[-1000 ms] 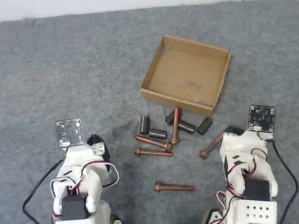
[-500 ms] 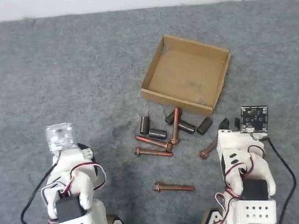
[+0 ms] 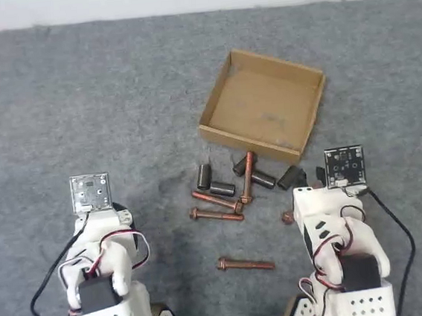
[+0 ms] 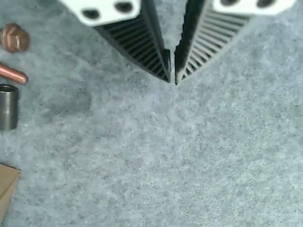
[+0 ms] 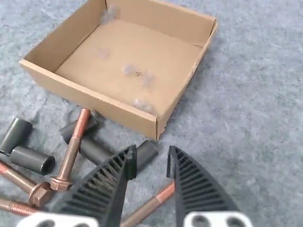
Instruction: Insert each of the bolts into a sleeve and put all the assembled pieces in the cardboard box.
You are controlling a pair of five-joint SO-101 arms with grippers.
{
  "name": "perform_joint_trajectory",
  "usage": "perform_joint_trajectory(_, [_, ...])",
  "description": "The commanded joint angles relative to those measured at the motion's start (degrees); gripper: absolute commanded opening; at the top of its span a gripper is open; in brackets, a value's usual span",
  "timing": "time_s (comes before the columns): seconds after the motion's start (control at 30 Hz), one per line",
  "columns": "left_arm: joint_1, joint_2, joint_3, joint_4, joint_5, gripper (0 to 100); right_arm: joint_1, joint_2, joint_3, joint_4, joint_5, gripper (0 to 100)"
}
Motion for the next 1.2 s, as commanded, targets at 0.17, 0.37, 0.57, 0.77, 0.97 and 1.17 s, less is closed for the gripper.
perform_joint_trajectory(0.17, [-0.26, -0.88, -1.01, -2.46, -0.26, 1, -0.57, 31.78, -17.85, -0.4, -0.97, 9.2])
perform_joint_trajectory(0.37, [-0.26, -0.88, -0.84, -3.08, -0.26, 1, -0.57, 54.11, -27.6, -0.75, -6.59, 9.5])
perform_joint_trajectory(0.57, [-0.26, -0.88, -0.66, -3.16, -0.26, 1, -2.77, 67.91, -34.9, -0.92, -14.33, 9.5])
perform_joint_trajectory(0.77, [-0.18, -0.88, -0.66, -3.16, -0.26, 1, -6.55, 75.3, -39.38, -3.82, -20.57, 9.5])
perform_joint_trajectory(0.97, [-0.18, -0.88, -0.66, -3.16, -0.26, 1, -6.73, 82.95, -39.56, -9.8, -23.65, 9.5])
perform_joint_trajectory(1.17, [-0.18, -0.88, -0.66, -3.16, -0.26, 1, -6.2, 88.31, -40.7, -12.0, -23.74, 9.5])
